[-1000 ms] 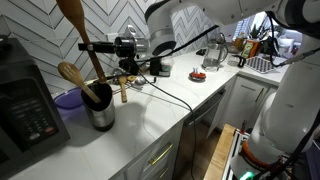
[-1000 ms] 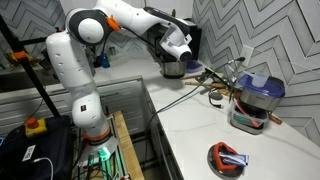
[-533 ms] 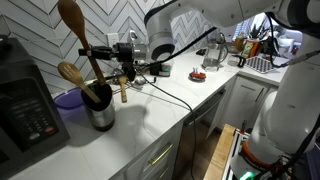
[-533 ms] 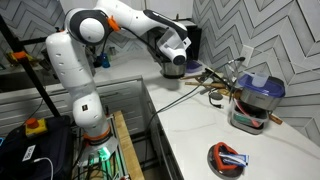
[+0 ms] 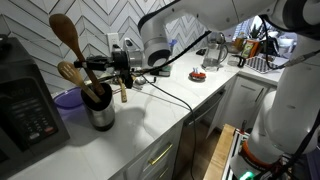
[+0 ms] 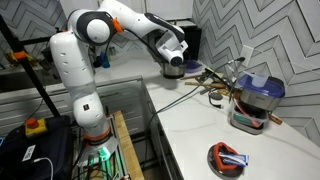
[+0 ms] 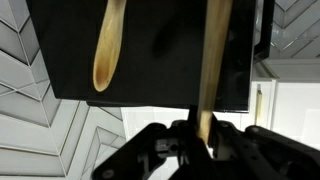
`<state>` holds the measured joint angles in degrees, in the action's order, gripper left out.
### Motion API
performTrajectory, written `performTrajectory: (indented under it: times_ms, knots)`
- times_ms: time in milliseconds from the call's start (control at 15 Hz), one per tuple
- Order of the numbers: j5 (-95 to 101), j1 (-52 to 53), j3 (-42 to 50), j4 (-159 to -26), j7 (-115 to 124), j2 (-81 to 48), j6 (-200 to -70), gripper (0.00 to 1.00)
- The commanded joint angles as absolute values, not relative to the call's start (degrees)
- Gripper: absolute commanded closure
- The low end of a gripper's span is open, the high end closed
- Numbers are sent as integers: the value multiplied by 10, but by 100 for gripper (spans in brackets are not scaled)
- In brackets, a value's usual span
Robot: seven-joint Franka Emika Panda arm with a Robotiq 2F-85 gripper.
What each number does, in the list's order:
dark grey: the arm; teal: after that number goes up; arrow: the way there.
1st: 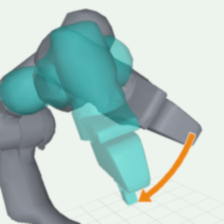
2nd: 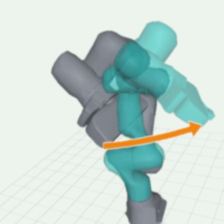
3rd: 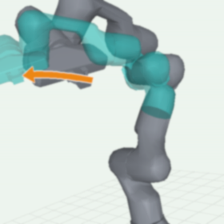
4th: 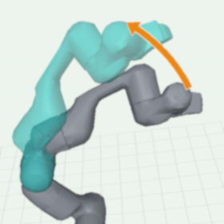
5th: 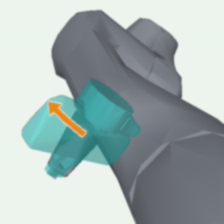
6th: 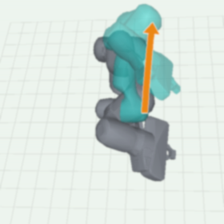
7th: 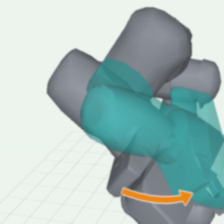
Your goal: Put the wooden cooking stick in the tool bucket
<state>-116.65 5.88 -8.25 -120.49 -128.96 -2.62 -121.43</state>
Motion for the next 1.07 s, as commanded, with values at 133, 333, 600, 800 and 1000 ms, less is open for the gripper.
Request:
performTrajectory:
  times_ms: [133, 333, 600, 800, 1000]
  knots:
    - [-1167, 64, -75, -1198, -1303, -36, -1210, 98]
    - [-1179, 62, -71, -1196, -1329, -58, -1183, 98]
    - [-1186, 59, -64, -1194, -1379, -91, -1118, 98]
    - [-1181, 59, -57, -1193, -1396, -112, -1096, 98]
    - [-1179, 60, -52, -1192, -1395, -131, -1093, 98]
